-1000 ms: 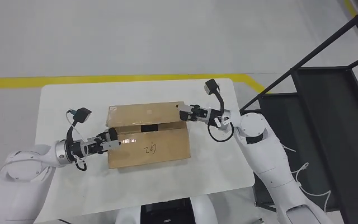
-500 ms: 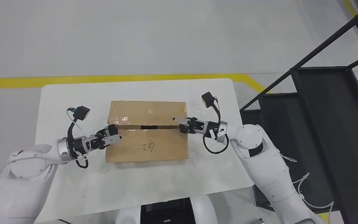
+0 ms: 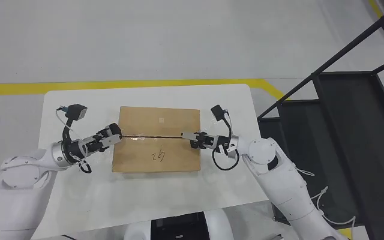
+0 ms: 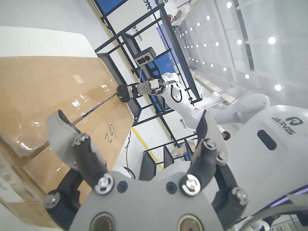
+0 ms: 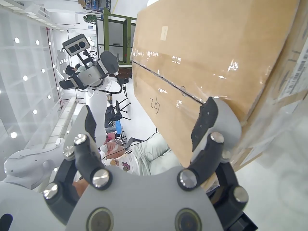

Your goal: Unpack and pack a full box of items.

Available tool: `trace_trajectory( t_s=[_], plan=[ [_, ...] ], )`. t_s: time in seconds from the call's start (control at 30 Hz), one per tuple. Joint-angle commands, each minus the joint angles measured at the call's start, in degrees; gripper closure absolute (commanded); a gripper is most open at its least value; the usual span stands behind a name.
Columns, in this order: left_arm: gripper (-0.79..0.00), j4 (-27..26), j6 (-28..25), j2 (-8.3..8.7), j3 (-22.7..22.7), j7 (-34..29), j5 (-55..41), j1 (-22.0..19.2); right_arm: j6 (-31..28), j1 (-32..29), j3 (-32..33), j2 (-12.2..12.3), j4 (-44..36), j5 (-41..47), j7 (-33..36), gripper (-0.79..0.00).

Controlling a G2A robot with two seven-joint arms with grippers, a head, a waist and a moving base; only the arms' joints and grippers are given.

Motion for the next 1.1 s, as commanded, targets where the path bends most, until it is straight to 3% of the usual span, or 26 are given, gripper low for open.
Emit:
trace_trajectory(
  t_s=[0.0,0.27,0.6,0.77,0.87,1.07],
  plan=[
    [-0.785,1.31,0.89,-0.12,1.36,-0.12,1.6,-1.13,-0.01,-0.03,-0.09,0.04,-0.17,0.17,-0.12,-0.785],
    [-0.785,7.7,1.4,-0.87,6.69,2.08,8.98,-6.33,-0.07,-0.46,0.8,0.39,-1.46,0.94,-0.04,-0.785],
    [-0.785,8.75,2.16,-0.88,7.69,2.12,9.95,-7.44,-1.57,-1.66,6.85,1.16,-4.35,4.08,-3.11,-0.785],
    [-0.785,8.75,2.16,-0.88,7.69,2.12,9.95,-7.44,-2.42,-2.81,13.26,2.4,-2.94,-6.61,-5.96,-0.785],
    [-0.785,8.75,2.16,-0.88,7.69,2.12,9.95,-7.44,-7.15,-2.35,14.4,3.04,-0.51,-16.48,-7.05,-0.785],
    [-0.785,8.75,2.16,-0.88,7.69,2.12,9.95,-7.44,-24.27,0.58,12.7,3.87,8.59,-32.38,-8.77,-0.785]
  ],
)
